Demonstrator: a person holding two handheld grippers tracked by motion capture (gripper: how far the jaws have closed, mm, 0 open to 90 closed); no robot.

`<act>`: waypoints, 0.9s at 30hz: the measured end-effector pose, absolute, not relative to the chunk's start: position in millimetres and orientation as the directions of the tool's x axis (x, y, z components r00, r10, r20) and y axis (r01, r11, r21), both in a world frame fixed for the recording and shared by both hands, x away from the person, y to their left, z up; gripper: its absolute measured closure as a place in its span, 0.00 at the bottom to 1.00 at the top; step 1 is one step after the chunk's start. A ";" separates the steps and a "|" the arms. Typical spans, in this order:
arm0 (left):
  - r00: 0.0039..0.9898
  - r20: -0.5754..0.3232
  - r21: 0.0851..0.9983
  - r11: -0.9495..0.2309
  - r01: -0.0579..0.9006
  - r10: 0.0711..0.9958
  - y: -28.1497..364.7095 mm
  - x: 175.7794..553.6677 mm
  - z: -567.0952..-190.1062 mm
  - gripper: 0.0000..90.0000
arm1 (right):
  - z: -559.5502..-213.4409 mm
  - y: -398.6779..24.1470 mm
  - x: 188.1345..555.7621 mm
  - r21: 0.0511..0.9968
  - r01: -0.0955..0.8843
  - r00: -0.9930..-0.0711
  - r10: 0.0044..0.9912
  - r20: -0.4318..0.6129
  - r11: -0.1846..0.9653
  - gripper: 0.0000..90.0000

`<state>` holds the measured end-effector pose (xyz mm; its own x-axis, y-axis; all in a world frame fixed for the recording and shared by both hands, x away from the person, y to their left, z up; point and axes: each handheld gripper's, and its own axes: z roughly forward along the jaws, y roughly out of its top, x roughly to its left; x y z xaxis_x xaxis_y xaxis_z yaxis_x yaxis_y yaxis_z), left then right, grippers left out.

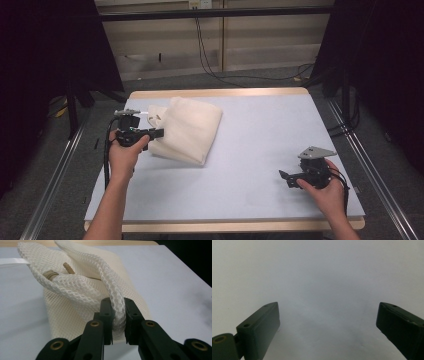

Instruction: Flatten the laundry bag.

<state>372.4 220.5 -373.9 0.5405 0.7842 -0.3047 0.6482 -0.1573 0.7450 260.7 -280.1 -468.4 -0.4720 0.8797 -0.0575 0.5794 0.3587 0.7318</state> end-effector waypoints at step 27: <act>0.698 -0.281 0.753 -0.300 0.586 0.659 133.1 362.7 -365.0 0.89 | -471.0 -274.4 261.0 0.722 0.573 -0.496 0.865 -0.070 0.387 0.05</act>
